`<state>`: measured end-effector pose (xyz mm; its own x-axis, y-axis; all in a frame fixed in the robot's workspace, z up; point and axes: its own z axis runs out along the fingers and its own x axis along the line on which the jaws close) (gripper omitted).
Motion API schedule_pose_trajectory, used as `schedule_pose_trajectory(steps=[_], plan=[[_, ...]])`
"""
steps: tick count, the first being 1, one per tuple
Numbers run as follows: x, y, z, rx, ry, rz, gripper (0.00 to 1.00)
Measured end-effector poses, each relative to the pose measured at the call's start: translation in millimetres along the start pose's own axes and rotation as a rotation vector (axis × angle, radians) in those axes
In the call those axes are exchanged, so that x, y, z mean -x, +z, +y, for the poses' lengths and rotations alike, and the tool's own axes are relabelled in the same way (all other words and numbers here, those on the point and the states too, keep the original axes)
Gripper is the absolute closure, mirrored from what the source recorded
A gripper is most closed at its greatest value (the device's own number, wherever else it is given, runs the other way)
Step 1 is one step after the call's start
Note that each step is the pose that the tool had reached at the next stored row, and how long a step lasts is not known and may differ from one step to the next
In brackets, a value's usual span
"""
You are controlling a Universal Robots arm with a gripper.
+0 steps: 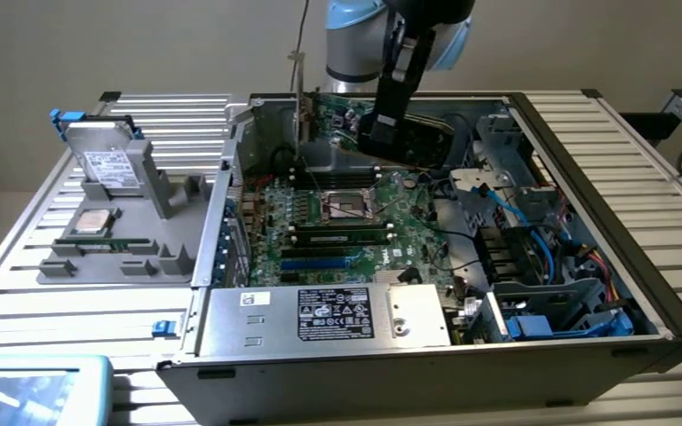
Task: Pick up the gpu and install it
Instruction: 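Insert the gpu into the slot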
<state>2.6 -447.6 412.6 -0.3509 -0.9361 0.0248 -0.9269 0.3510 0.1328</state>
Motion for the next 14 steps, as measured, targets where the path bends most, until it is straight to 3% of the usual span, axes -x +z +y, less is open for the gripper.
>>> schedule_pose_trajectory(steps=[3, 10, 14], plan=[[-0.3, 0.0, -0.2, -0.0049, -0.045, 0.0044, 0.72], [-0.3, 0.0, -0.2, -0.008, -0.165, 0.0202, 0.72], [-0.3, 0.0, -0.1, -0.008, -0.168, 0.0207, 0.72]])
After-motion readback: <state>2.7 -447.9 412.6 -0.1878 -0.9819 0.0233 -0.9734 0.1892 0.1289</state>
